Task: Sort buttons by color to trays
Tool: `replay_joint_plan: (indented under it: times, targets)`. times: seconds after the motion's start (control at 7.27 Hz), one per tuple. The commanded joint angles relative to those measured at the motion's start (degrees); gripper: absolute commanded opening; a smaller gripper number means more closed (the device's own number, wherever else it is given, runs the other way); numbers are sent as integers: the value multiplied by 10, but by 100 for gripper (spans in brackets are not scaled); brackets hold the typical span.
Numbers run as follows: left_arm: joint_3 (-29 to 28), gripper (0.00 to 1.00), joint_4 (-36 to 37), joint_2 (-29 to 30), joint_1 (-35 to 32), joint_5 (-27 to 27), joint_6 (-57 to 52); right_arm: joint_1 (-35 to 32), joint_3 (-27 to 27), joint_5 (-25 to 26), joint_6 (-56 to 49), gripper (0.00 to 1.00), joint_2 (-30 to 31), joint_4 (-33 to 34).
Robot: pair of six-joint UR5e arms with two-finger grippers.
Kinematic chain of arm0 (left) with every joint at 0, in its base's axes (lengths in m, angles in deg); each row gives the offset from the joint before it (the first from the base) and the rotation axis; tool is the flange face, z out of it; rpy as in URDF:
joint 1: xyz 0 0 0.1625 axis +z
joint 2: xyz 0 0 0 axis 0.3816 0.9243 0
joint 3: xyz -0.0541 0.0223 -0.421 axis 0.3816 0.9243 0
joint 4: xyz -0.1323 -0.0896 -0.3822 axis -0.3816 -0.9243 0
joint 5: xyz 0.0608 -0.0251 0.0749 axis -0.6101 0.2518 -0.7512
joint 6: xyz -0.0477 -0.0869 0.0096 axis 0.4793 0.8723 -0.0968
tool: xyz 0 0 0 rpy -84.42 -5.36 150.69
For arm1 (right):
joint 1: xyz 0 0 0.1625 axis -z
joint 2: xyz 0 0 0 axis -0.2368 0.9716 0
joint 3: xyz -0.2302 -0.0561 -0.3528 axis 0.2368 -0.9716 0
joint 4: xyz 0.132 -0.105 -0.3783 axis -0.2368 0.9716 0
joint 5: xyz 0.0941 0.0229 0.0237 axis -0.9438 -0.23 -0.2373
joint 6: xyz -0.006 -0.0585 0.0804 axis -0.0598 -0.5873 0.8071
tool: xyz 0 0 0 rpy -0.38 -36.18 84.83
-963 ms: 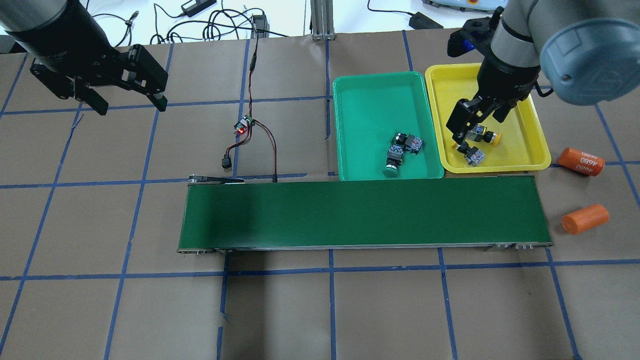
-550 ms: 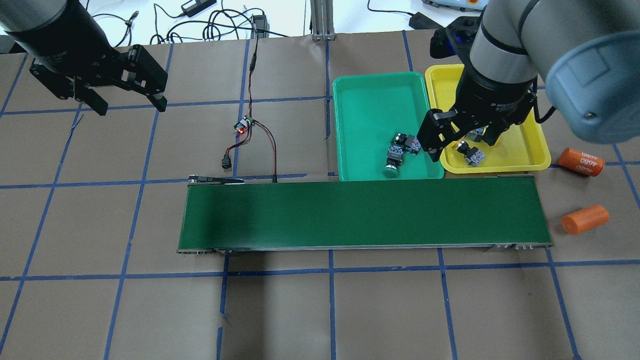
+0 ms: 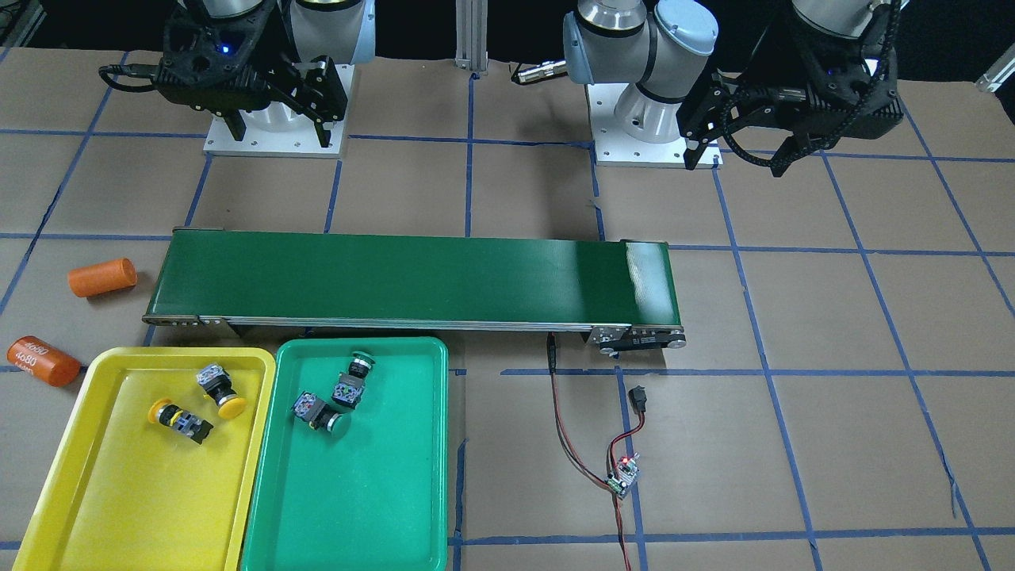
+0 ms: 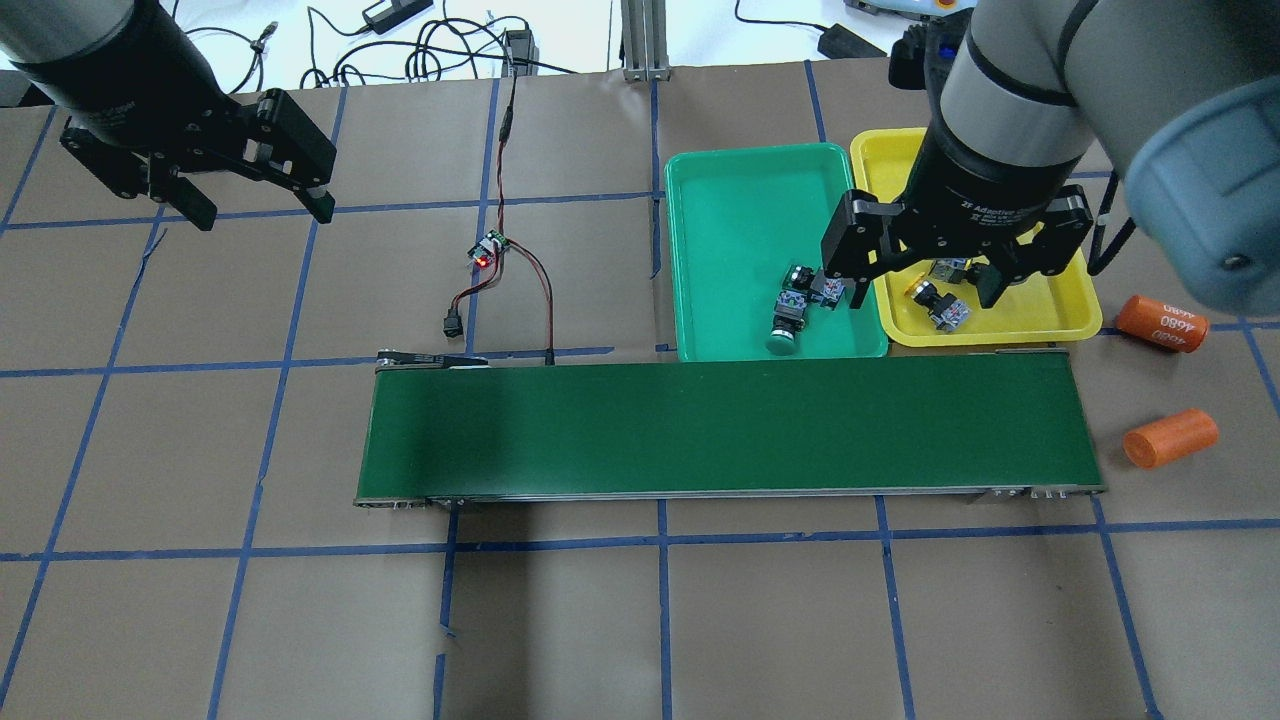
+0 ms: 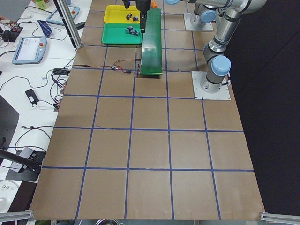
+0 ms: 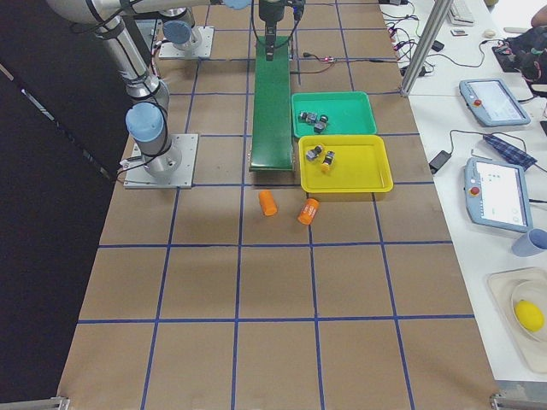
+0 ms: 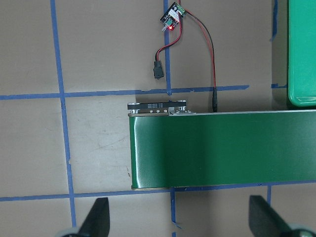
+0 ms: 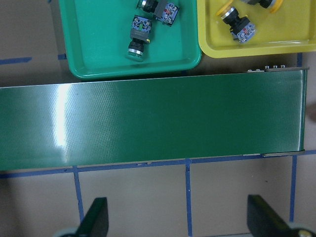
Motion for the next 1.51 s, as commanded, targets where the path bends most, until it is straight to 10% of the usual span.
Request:
replay_joint_plan:
  times: [0.0,1.38]
  targets:
    - [0,100,0,0,0,0,0,0,-10,0,20,100,-2,-2]
    - [1,100,0,0,0,0,0,7,-19,-7,-34,100,-3,-2]
